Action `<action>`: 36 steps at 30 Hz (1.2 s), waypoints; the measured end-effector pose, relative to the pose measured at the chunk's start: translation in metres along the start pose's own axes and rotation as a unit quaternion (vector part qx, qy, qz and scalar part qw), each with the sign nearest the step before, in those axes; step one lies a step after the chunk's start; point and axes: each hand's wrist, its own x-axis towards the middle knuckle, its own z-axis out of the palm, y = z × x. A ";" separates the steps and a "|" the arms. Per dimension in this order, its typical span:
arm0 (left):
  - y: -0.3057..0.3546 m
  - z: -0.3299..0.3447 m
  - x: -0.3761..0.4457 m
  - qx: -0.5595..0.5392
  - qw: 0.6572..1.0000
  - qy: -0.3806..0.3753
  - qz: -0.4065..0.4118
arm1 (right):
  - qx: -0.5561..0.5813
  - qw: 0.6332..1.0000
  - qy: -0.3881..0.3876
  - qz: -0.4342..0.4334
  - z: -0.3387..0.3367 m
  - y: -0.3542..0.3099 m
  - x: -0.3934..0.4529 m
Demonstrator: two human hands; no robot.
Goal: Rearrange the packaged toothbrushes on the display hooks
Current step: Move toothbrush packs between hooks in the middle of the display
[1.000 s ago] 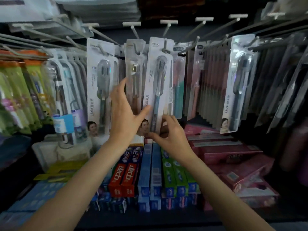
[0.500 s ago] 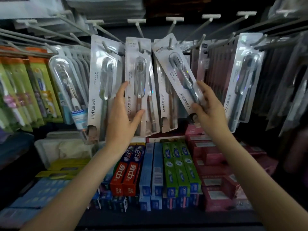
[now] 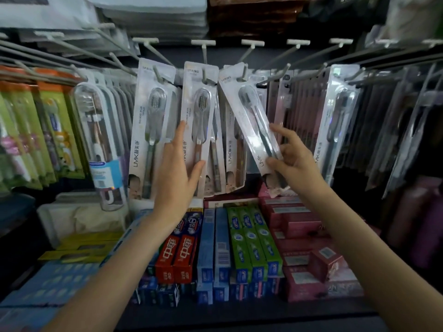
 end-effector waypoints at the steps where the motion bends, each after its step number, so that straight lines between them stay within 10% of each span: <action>1: 0.000 0.000 0.000 0.003 1.000 -0.002 0.001 | 0.020 1.000 -0.014 0.015 -0.002 -0.001 0.001; 16: 0.004 -0.001 -0.003 -0.015 0.999 -0.028 -0.013 | -0.201 0.975 0.045 -0.080 -0.007 -0.006 -0.013; 36: 0.011 0.016 -0.005 -0.021 0.999 -0.005 -0.029 | -0.079 0.941 0.327 0.016 -0.048 0.003 -0.057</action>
